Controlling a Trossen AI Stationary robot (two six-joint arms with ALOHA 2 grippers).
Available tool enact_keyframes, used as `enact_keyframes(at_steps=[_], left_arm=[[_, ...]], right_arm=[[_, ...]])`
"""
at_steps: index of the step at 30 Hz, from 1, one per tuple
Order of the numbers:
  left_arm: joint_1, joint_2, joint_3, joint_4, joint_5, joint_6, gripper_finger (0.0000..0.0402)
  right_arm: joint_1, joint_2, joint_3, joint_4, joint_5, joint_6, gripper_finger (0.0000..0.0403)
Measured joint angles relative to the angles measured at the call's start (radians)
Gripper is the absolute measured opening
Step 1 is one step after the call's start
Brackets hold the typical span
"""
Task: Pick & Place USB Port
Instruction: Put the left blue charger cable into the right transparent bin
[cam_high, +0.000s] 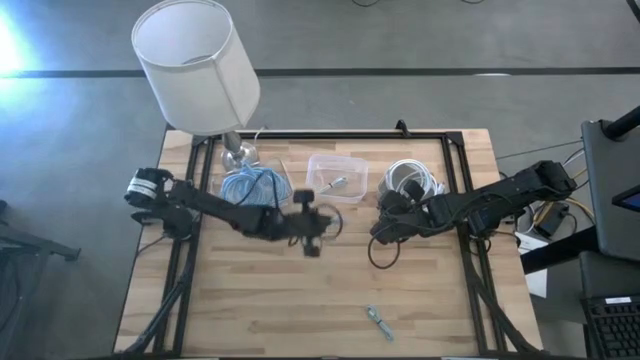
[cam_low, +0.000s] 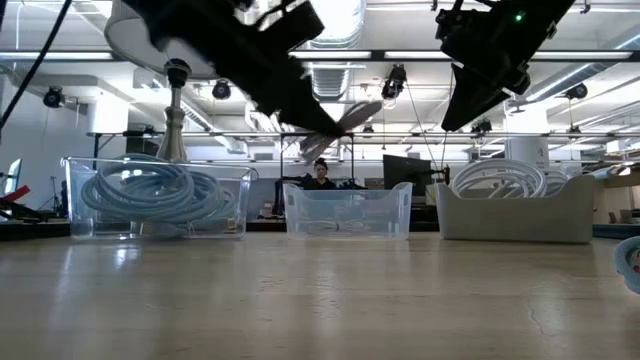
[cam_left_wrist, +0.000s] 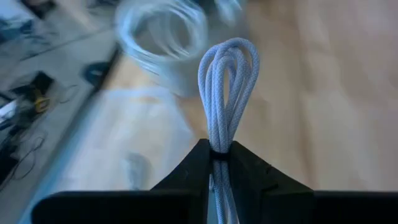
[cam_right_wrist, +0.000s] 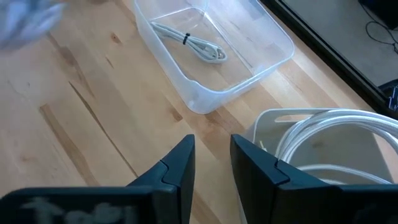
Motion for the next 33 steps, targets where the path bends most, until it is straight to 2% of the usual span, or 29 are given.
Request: enact_keyframes(at_steps=[7,12,19,22,26,33], left_arm=[[0.171,0.03,0.036,0.19,-0.002,-0.097,0.0048],[0.242,0.099,0.062,0.193,0.001,-0.162,0.0049],[0.281,0.216,0.118,0.18,-0.004,-0.199,0.005],[0.289,0.253,0.154,0.164,0.019,-0.199,0.005],[0.29,0.301,0.212,0.11,0.12,-0.2,0.0051],[0.303,0.386,0.327,-0.079,0.123,-0.219,0.0053]], right_arm=[[0.0,0.0,0.0,0.002,0.0,0.0,0.0087],[0.0,0.0,0.0,0.005,0.0,0.0,0.0081],[0.0,0.0,-0.001,0.006,0.0,-0.001,0.0077],[0.0,0.0,-0.003,0.006,0.0,-0.004,0.0081],[0.0,0.0,-0.004,0.007,0.0,-0.023,0.0086],[0.0,0.0,-0.005,0.007,0.0,-0.027,0.0079]])
